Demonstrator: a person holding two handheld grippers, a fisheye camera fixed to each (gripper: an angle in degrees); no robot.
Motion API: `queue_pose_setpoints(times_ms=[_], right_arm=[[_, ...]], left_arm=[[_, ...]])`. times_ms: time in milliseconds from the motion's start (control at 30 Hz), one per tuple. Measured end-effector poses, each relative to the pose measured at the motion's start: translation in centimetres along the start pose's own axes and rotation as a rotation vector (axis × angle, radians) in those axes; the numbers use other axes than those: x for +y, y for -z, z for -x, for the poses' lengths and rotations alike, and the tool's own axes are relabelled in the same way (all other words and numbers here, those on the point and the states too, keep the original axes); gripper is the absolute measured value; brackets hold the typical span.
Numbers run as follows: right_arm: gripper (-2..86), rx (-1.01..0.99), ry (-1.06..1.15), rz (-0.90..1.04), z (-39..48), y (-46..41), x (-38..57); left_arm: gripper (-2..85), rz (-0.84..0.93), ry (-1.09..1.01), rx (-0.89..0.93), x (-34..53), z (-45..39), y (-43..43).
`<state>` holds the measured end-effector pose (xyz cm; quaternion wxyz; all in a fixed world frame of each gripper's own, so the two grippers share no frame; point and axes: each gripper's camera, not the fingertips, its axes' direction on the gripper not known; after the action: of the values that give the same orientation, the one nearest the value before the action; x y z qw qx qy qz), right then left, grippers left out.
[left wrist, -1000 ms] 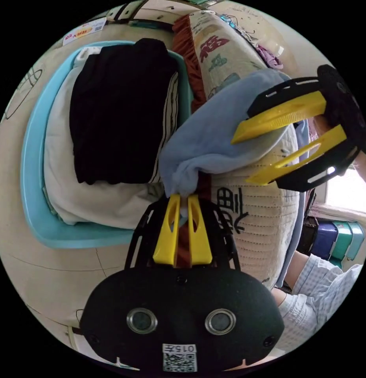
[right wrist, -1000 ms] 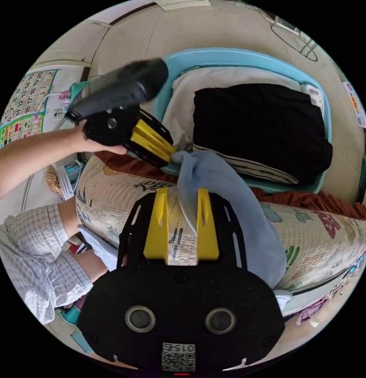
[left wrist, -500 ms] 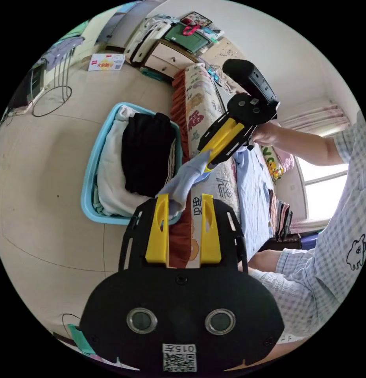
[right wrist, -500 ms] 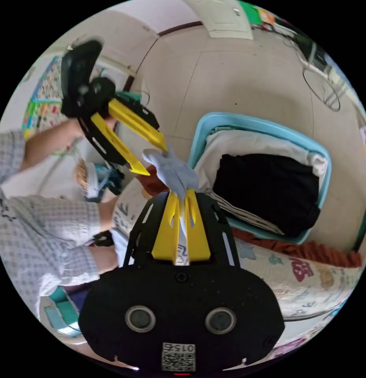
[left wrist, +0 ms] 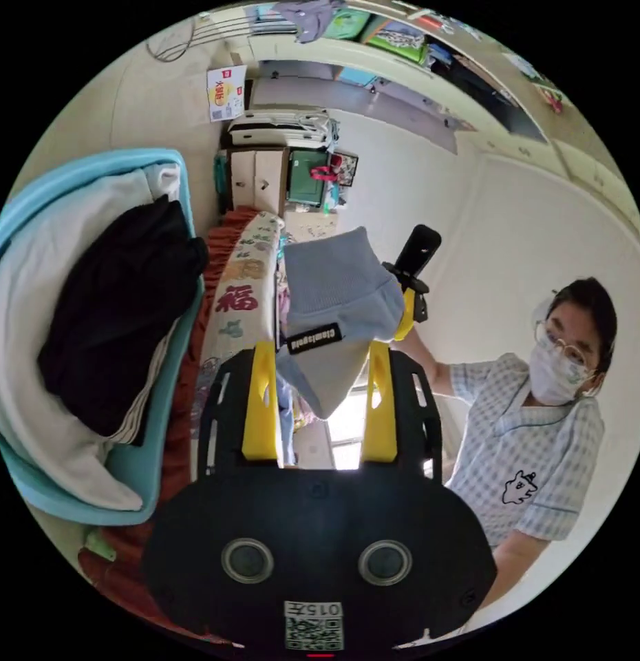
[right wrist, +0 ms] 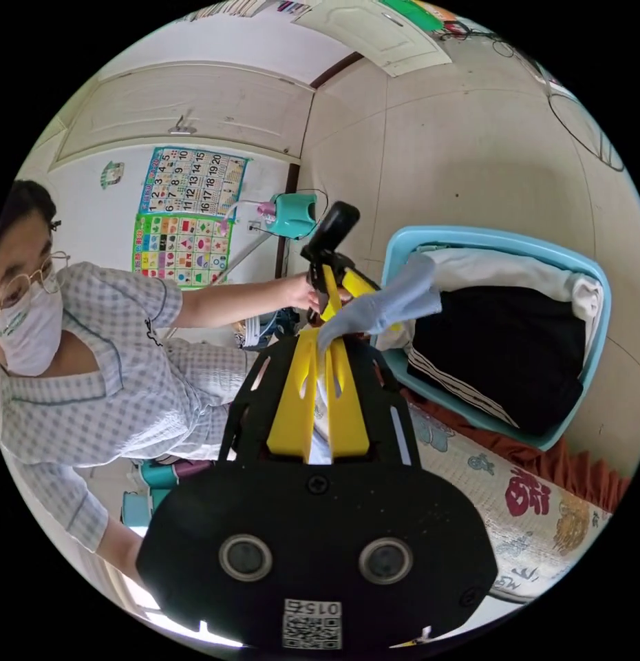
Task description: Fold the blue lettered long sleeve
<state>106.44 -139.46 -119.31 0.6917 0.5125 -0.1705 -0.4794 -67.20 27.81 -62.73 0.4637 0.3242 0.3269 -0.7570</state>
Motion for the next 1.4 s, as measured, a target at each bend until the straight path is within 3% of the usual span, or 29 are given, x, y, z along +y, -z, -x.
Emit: queue_pose_setpoints(times_ms=[133, 267, 433, 667, 800, 933, 1067, 1167, 1300, 1400], right_arm=[[0.8, 0.023, 0.028, 0.024, -1.4, 1.1, -1.4], [4.3, 0.188, -0.085, 0.000, -4.2, 1.9, -2.7], [10.6, 0.375, -0.106, -0.125, -1.9, 2.0, -0.6], [14.6, 0.569, 0.060, 0.040, 4.8, -5.6, 0.0], [13.5, 0.683, 0.081, -0.091, 8.9, -5.3, 1.1], [13.3, 0.651, 0.111, 0.023, 10.7, -9.1, -0.1], [4.5, 0.816, 0.087, 0.000, 11.4, -11.1, -0.6], [1.9, 0.658, 0.029, -0.012, 11.0, -9.1, -0.6], [0.7, 0.300, -0.097, -0.252, 10.5, -0.3, 2.7], [0.4, 0.059, -0.122, -0.364, 10.4, 4.9, 5.6]], left_arm=[[6.0, -0.173, -0.065, 0.195, -1.2, -3.4, 1.1], [1.4, -0.314, -0.004, 0.064, -2.7, -7.9, 3.3], [0.3, -0.402, 0.173, 0.009, -2.6, -11.3, 3.3], [0.1, -0.465, 0.276, -0.114, -1.4, -16.5, 3.3], [0.3, -0.496, 0.363, -0.055, -0.8, -16.8, 3.5], [1.0, -0.500, 0.408, -0.080, -0.7, -18.2, 3.0], [3.8, -0.439, 0.404, -0.075, -0.5, -19.6, 2.1], [6.9, -0.370, 0.349, -0.068, 0.0, -20.3, 2.3], [6.7, -0.252, 0.125, -0.089, 1.6, -22.1, 3.7], [8.9, -0.202, 0.068, -0.232, 3.8, -22.2, 4.0]])
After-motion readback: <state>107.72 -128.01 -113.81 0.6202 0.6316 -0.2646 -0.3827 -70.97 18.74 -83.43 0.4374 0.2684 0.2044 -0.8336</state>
